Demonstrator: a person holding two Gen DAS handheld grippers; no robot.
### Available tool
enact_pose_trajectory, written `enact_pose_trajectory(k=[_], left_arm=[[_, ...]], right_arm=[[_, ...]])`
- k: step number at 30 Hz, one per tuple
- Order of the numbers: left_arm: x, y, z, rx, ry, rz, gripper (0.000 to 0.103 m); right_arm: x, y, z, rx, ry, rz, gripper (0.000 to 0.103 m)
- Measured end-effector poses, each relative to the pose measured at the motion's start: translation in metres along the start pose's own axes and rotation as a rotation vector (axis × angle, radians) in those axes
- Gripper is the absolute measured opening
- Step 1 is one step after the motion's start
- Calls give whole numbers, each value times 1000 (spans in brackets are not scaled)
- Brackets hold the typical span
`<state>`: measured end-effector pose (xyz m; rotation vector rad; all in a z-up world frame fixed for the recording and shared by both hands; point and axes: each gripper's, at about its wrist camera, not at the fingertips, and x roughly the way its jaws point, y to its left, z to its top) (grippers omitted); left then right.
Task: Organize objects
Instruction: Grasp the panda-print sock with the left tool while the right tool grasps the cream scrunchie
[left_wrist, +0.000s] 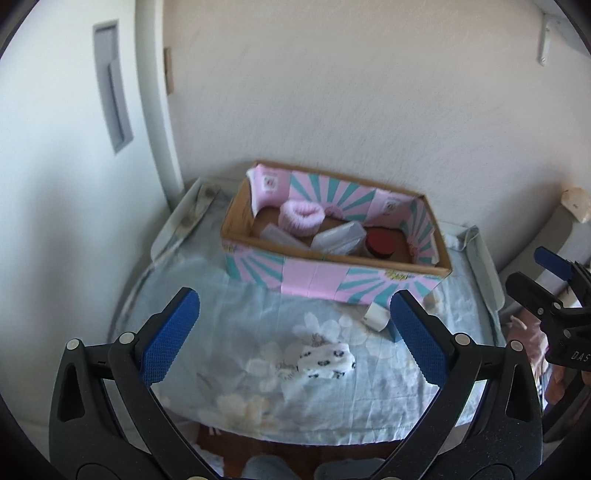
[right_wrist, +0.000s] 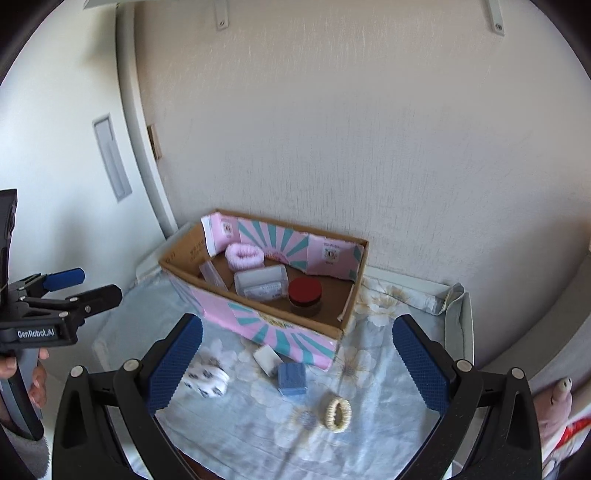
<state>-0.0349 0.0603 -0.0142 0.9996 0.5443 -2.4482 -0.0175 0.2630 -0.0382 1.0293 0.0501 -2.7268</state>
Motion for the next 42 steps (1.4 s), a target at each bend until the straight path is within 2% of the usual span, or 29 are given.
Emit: enact_pose_trajectory(k=[7, 13, 20, 22, 27, 28, 30, 36, 40, 42], left_arm=[[35, -11, -55, -49, 39, 64, 103], [81, -18, -102, -83, 118, 62, 103], [123, -32, -121, -110, 141, 53, 103], [131, -37, -121, -107, 139, 57, 103], [145, -45, -120, -82, 124, 84, 103], [148, -44, -118, -83, 121, 86, 102], [150, -43, -117, -85, 117, 88, 99], [156, -41, -115, -84, 121, 77, 85], [160, -46, -114, -61, 123, 60, 69], [161, -50, -114, -39, 125, 64, 68]], right_arm=[[25, -22, -47, -70, 43, 32, 103], [57, -41, -94, -56, 116, 54, 103], [89, -55, -131, -19, 159, 46, 102], [96, -56, -136, -25, 163, 39, 98], [106, -51, -139, -65, 164, 43, 81], [107, -50, -140, -70, 164, 45, 74], [111, -48, -141, -81, 169, 47, 70], [121, -47, -143, -80, 185, 54, 54], [121, -47, -142, -77, 189, 48, 43], [121, -48, -142, -73, 190, 38, 34]])
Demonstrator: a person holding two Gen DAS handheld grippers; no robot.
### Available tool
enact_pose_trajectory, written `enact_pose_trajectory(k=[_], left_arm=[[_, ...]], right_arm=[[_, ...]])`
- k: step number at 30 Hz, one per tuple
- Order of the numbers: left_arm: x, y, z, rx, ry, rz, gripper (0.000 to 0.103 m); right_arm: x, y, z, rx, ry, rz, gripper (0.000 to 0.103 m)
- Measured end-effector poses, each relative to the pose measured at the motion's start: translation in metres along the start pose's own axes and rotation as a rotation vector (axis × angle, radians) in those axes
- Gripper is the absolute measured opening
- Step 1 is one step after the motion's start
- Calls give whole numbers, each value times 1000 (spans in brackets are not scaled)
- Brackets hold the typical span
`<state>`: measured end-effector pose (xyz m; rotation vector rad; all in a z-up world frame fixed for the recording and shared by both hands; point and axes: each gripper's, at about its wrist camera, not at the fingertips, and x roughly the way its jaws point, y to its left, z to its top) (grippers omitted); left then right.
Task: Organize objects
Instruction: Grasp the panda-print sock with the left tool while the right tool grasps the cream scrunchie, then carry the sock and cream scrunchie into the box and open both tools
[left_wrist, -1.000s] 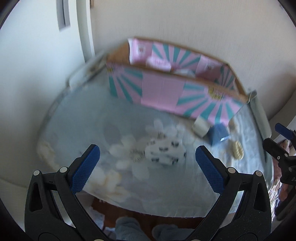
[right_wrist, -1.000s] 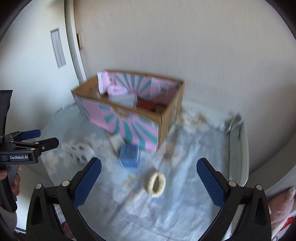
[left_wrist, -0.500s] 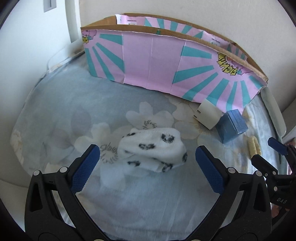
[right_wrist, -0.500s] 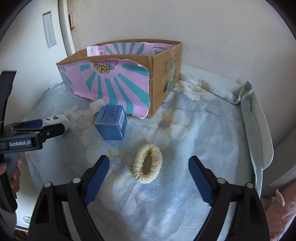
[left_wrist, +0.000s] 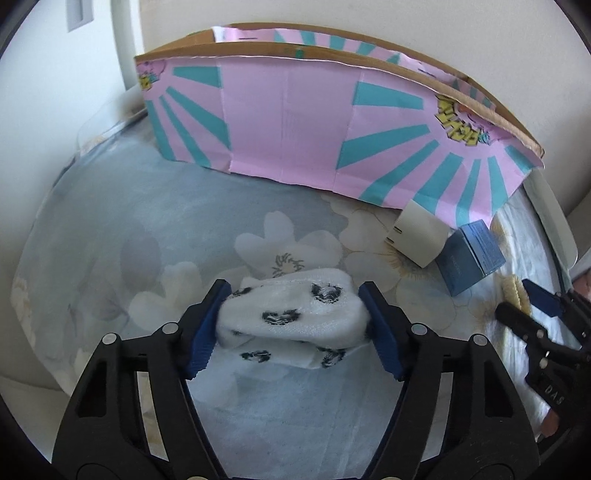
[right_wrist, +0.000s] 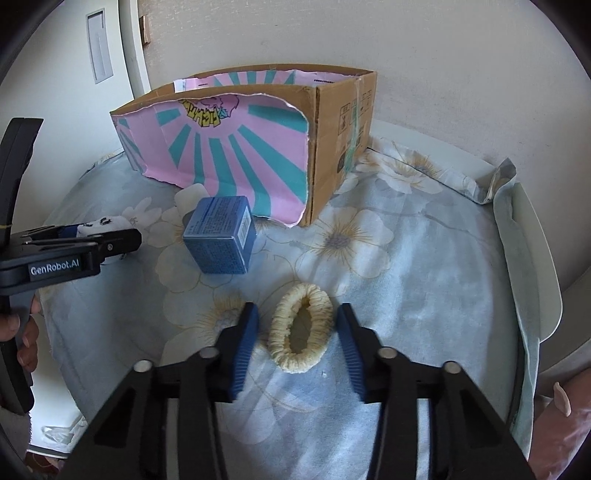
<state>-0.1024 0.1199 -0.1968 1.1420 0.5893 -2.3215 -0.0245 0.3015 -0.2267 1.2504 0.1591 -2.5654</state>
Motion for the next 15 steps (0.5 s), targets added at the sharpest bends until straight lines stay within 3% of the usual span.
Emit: enact_pose_trajectory(k=[6, 15], left_arm=[[-1, 9, 5, -20, 4, -34, 65], [-23, 19, 17, -20, -13, -61, 65]], right_arm=[[-1, -4, 1, 29, 0, -5, 29], [-21, 1, 8, 64, -29, -28, 28]])
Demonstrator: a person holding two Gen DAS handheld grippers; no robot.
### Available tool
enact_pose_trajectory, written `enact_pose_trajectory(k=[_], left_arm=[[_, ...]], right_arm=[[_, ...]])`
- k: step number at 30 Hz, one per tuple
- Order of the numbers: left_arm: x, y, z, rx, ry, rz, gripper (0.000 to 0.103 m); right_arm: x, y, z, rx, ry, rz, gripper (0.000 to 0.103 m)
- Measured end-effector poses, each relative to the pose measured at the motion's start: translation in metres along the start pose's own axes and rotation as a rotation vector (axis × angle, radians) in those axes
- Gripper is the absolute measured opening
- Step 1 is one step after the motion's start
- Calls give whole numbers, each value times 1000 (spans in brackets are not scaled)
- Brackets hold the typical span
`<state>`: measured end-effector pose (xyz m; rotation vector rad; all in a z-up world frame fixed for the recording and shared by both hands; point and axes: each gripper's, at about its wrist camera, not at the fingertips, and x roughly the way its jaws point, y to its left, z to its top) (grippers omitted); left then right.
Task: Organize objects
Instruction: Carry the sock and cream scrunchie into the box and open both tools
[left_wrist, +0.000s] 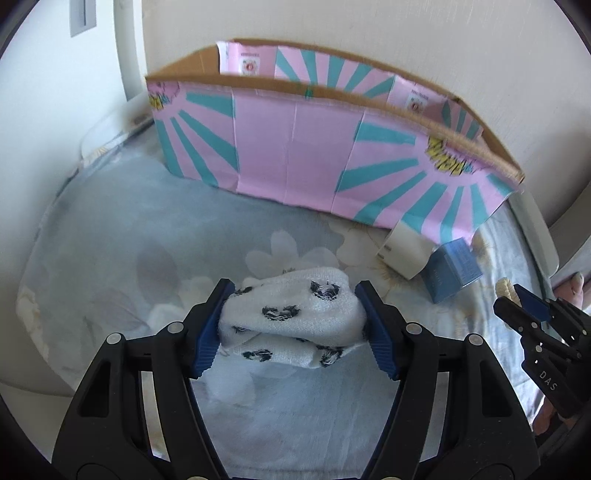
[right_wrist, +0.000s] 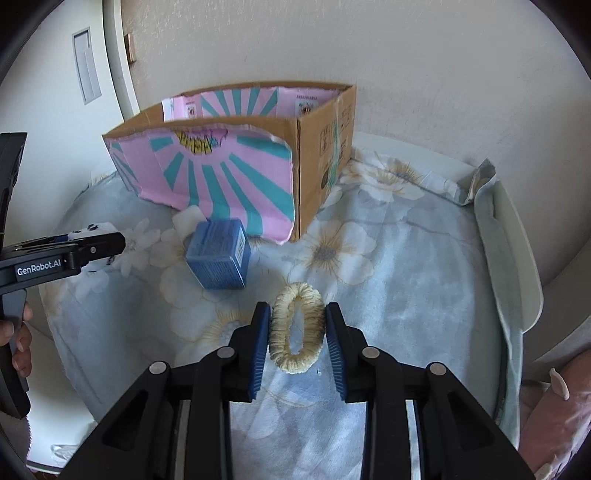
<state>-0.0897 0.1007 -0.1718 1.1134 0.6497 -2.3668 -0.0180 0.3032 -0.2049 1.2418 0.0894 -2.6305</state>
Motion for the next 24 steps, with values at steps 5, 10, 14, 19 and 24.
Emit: enact_pose_trajectory(k=[5, 10, 14, 19, 24], left_arm=[[-32, 3, 15, 11, -24, -31, 65], [-76, 9, 39, 55, -52, -54, 65], [-104, 16, 57, 79, -52, -99, 65], [-134, 31, 77, 141, -74, -113, 65], [-144, 51, 98, 165, -98, -150, 65]], right_arm=[[-27, 5, 15, 34, -36, -25, 28], [-62, 13, 38, 97, -73, -69, 28], [-92, 27, 61, 160, -88, -112, 28], [-117, 48, 82, 223, -113, -144, 28], [-123, 67, 96, 262, -142, -173, 28]])
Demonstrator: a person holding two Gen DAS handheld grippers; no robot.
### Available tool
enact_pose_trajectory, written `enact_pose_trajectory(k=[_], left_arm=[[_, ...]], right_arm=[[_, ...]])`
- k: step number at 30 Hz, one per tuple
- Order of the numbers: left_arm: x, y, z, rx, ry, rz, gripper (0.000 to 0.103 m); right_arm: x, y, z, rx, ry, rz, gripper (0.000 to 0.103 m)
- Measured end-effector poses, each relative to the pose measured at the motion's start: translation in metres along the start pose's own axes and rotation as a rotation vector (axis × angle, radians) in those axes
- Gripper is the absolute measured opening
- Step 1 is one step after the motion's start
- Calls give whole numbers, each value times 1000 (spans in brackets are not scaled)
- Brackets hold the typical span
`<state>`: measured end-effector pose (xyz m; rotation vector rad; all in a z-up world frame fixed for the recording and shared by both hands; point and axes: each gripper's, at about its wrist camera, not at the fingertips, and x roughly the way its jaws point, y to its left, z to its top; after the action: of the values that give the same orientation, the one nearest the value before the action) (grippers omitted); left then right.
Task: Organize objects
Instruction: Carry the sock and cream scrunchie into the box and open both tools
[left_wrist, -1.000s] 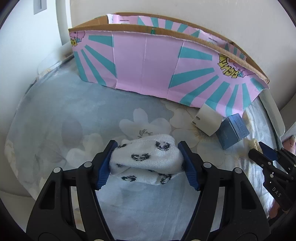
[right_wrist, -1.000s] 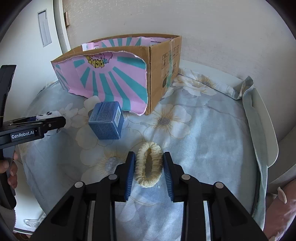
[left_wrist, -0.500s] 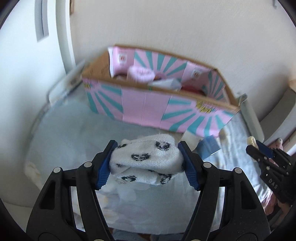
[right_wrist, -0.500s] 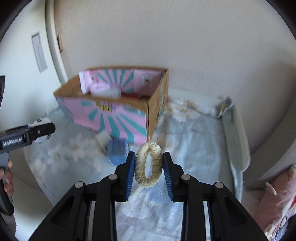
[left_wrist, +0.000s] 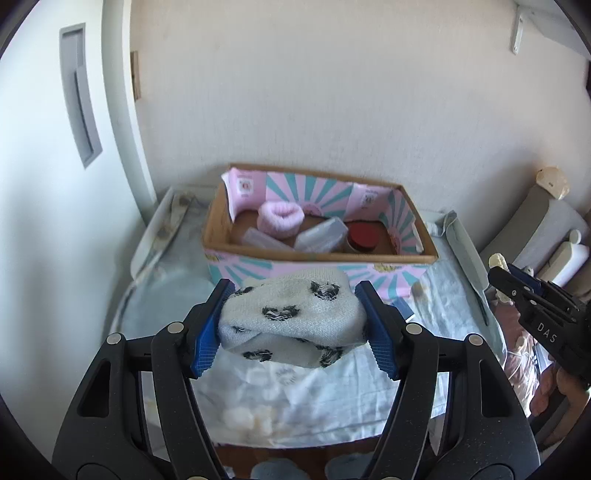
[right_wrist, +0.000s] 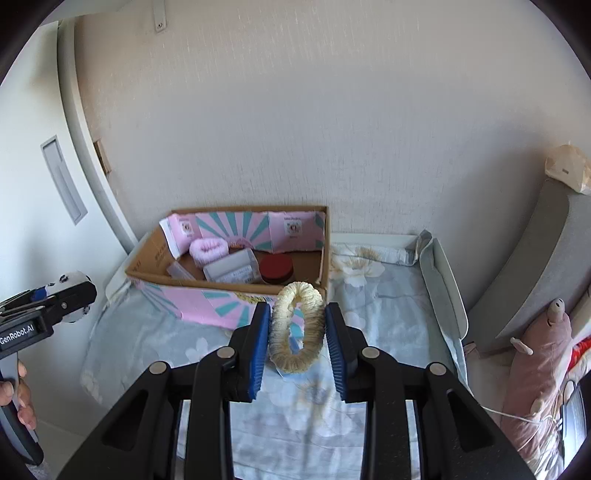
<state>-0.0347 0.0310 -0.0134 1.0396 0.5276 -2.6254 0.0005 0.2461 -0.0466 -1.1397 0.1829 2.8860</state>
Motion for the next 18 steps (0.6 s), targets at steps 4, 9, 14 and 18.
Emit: enact_pose_trajectory(k=[4, 9, 14, 18], left_arm=[[-4, 19, 15, 56, -20, -38, 65], [1, 37, 28, 106, -4, -70, 65], [10, 48, 47, 119, 13, -100, 65], [26, 51, 67, 118, 22, -110, 65]], right_arm=[[-1, 16, 8, 42, -25, -46, 28], [1, 28, 14, 79, -22, -76, 28], [7, 41, 29, 63, -16, -87, 28], [22, 47, 48, 40, -4, -69, 28]])
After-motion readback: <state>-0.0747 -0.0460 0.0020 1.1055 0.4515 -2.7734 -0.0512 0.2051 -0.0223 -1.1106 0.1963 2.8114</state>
